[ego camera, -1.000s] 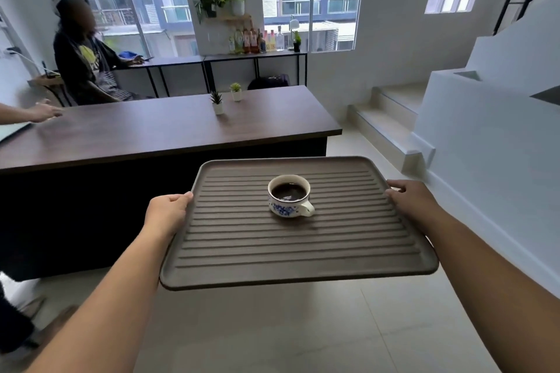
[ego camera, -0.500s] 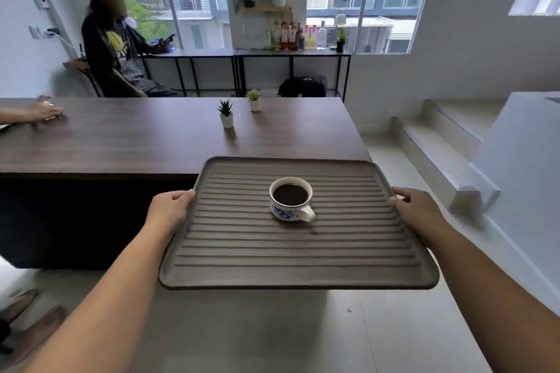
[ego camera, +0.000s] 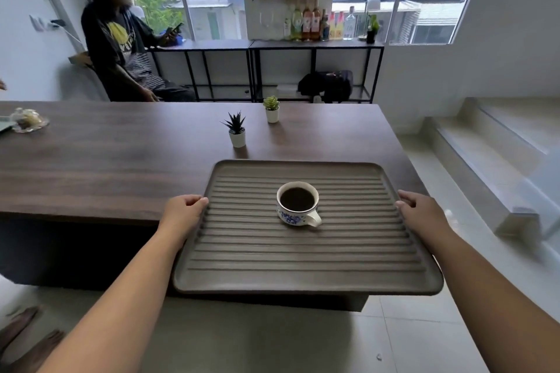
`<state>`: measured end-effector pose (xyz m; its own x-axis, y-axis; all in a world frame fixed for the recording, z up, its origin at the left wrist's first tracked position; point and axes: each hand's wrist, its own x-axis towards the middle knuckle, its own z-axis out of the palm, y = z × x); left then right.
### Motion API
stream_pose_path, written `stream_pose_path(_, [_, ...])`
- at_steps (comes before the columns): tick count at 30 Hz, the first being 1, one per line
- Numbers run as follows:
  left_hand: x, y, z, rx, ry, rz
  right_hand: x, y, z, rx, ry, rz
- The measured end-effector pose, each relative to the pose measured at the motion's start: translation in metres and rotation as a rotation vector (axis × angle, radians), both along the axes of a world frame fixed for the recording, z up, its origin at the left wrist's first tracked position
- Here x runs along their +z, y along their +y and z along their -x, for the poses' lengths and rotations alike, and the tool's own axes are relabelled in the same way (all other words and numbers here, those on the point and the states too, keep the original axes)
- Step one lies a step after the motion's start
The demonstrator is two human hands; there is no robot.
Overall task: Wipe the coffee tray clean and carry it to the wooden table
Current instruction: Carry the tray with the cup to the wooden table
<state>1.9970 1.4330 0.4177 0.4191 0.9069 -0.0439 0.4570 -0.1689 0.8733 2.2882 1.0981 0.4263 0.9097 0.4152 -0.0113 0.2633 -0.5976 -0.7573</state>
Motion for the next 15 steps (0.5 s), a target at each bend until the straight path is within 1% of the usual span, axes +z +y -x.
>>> stream_pose_path(3, [-0.004, 0.031, -0.026, -0.027, 0.082, -0.047, -0.006, 0.028, -0.019, -0.033, 0.017, 0.019])
stream_pose_path(9, [-0.004, 0.068, -0.071, -0.134, 0.295, -0.243, -0.013, 0.062, -0.055, -0.087, 0.029, 0.065])
stream_pose_path(15, [-0.017, 0.085, -0.109, -0.183, 0.34, -0.293, -0.016, 0.076, -0.087, -0.098, 0.037, 0.104])
